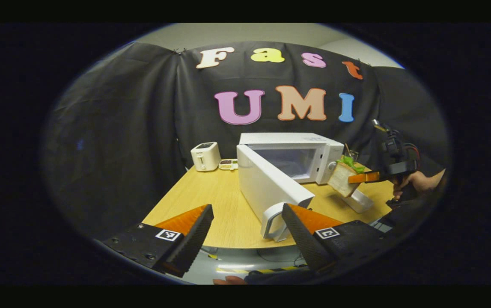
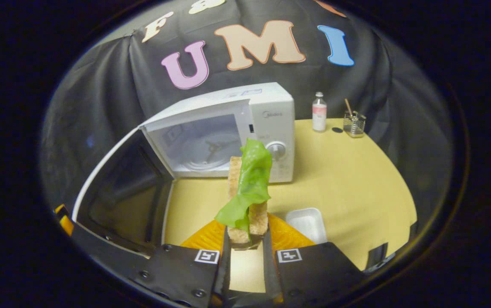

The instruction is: Open the microwave oven with the left hand, put the food in, and close the microwave oven.

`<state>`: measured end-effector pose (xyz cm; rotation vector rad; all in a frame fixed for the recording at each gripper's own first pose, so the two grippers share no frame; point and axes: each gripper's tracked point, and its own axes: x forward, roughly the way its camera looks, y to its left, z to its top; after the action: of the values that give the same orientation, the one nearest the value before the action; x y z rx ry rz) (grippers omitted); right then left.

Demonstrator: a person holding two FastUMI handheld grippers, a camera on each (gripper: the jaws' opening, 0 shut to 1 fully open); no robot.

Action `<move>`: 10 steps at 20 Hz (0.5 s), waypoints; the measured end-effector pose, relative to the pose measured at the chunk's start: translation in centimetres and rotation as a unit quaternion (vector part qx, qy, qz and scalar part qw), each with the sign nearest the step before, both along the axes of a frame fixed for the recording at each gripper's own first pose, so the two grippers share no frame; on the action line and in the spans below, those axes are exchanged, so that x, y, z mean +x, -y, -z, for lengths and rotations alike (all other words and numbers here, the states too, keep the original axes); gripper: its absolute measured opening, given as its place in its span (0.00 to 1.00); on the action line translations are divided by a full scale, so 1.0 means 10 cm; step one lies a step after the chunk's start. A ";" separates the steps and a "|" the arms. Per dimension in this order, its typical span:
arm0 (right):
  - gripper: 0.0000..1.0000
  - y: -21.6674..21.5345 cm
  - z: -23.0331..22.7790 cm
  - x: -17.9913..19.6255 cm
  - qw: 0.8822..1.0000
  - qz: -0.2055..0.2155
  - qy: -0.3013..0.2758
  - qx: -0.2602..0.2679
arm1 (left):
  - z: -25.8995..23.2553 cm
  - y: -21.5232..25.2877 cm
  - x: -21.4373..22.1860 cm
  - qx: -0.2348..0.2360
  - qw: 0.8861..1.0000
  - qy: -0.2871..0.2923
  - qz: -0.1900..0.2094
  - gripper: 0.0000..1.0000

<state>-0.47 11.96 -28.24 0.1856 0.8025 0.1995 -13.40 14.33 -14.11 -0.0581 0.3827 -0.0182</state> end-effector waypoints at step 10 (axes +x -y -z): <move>0.24 -0.89 0.22 0.60 0.937 0.212 -0.126 0.247 | 0.17 -0.63 -0.09 -0.058 0.998 -0.004 -0.031 0.94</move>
<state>5.51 20.84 -30.40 0.8665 0.9352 -0.0372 -14.33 20.63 -15.81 -0.1838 0.3867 0.0215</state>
